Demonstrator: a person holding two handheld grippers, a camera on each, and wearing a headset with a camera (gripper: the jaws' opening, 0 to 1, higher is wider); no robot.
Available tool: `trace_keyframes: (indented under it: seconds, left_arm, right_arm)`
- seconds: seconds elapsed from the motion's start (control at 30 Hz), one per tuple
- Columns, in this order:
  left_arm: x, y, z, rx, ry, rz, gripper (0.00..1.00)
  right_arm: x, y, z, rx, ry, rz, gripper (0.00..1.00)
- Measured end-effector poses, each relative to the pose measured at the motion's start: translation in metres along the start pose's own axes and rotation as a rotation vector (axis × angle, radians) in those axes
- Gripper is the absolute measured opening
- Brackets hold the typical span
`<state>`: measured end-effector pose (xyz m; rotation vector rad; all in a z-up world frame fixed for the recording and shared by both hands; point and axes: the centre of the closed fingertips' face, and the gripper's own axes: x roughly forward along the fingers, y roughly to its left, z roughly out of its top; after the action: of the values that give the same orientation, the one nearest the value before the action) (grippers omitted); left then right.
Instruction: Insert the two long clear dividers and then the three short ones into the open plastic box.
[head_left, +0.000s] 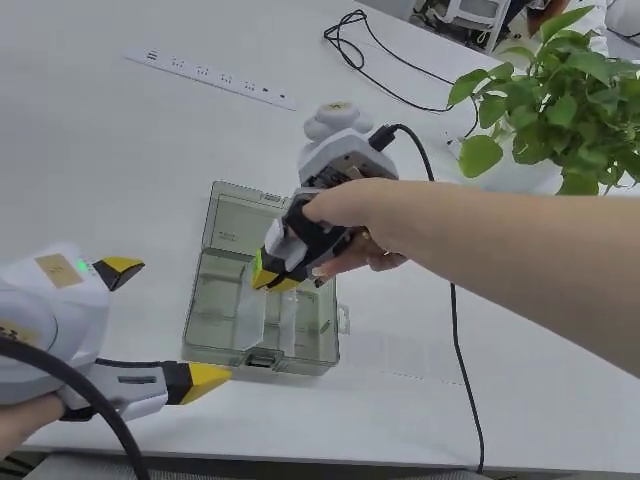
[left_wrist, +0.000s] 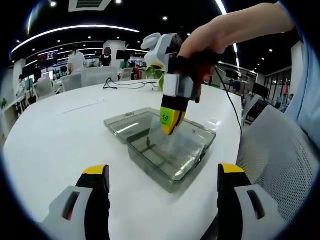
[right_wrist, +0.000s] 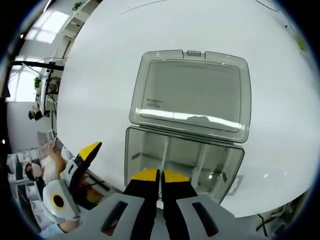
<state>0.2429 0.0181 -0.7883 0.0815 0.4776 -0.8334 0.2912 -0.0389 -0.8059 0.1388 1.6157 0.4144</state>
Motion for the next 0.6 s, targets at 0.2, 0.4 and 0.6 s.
trace_keyframes:
  seconds: [0.2,0.4,0.6]
  left_arm:
    - [0.000,0.000,0.000,-0.005,-0.006,0.001,0.91]
    - [0.000,-0.002,-0.002,-0.011,-0.004,-0.001,0.91]
    - [0.001,-0.002,-0.001,-0.010,-0.004,-0.001,0.91]
  right_arm:
    - [0.001,0.002,-0.006,-0.025,0.017,-0.032,0.02]
    - [-0.005,-0.003,-0.009,-0.014,0.025,-0.039,0.02]
    - [0.001,0.006,-0.014,-0.016,0.022,-0.029,0.02]
